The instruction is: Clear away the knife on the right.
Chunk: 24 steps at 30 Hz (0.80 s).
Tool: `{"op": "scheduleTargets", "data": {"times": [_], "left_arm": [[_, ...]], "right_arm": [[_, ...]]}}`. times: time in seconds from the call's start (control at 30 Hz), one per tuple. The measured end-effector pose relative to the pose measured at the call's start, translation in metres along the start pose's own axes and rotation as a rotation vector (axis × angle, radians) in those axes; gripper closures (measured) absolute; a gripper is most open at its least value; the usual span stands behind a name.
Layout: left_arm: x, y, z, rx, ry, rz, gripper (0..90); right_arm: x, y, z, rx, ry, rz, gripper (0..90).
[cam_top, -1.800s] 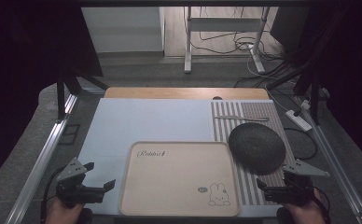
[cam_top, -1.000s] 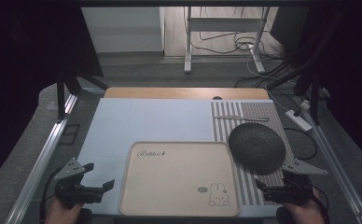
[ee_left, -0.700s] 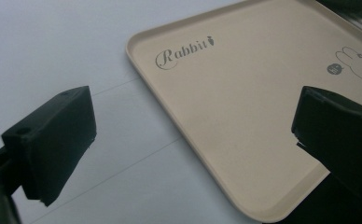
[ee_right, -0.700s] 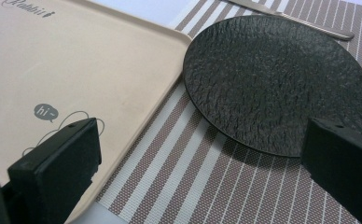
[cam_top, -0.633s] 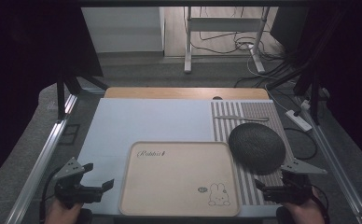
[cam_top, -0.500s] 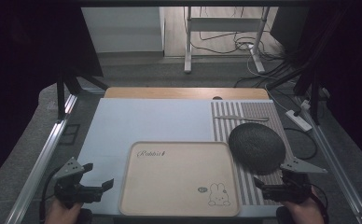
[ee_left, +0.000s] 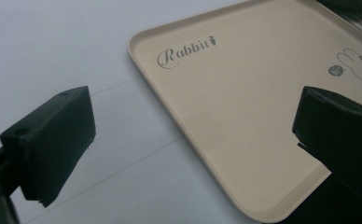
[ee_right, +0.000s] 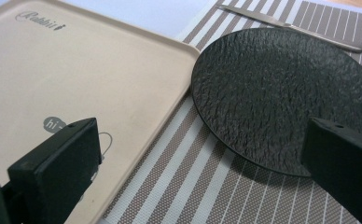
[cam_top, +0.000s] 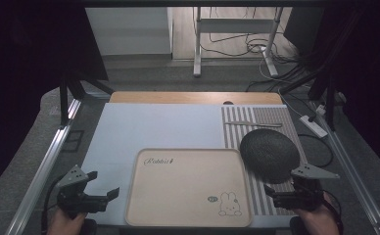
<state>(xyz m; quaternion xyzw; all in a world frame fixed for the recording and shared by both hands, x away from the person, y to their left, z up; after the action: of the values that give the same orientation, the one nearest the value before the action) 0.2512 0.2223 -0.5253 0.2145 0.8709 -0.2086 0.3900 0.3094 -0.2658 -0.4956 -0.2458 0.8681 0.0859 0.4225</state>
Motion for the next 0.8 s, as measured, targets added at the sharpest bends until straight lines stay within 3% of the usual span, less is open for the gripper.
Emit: {"op": "scheduleTargets", "data": {"times": [0.53,0.8], "left_arm": [[0.000,0.001,0.001,-0.004,0.007,-0.004,0.1],[0.001,0.000,0.001,-0.002,0.011,0.001,0.2]], "right_arm": [[-0.008,-0.003,0.005,0.014,-0.001,-0.031,0.0],[-0.012,0.001,0.013,-0.037,0.019,-0.027,0.0]]}}
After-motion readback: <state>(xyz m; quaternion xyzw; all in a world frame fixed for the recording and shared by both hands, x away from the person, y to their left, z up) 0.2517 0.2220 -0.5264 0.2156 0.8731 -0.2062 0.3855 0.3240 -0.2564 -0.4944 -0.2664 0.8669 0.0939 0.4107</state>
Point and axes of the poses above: each handheld gripper's, and its own axes: z roughly forward along the jaws, x roughly out of its underside, y roughly to its left, the point moved 10 cm from there along z, roughly forward along the jaws, and after that the axes turned 3 degrees about x, right-handed, at the moved point
